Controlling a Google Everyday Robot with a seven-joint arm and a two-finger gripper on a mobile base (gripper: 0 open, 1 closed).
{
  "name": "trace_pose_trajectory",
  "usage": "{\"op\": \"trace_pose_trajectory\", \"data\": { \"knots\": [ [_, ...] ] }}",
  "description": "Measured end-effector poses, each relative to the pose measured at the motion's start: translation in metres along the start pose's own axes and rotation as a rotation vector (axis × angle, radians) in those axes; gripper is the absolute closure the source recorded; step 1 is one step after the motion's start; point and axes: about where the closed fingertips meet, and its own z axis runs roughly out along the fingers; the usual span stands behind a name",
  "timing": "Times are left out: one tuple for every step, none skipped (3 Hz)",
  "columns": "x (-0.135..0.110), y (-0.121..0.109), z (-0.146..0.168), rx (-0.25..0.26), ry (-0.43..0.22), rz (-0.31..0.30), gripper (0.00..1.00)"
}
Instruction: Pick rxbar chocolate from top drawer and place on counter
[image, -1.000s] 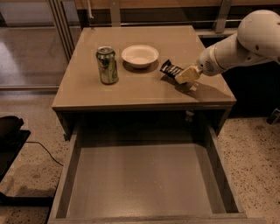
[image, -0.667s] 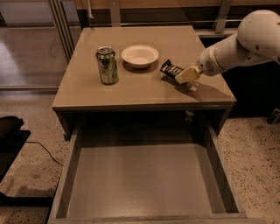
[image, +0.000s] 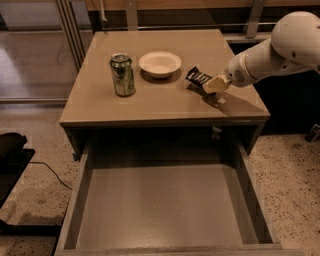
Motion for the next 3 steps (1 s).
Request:
{"op": "trace_pose_trajectory", "data": {
  "knots": [
    [0.0000, 0.0000, 0.0000, 0.000, 0.000, 0.000, 0.12],
    [0.0000, 0.0000, 0.0000, 0.000, 0.000, 0.000, 0.00],
    [0.0000, 0.0000, 0.0001, 0.000, 0.000, 0.000, 0.00]
  ]
}}
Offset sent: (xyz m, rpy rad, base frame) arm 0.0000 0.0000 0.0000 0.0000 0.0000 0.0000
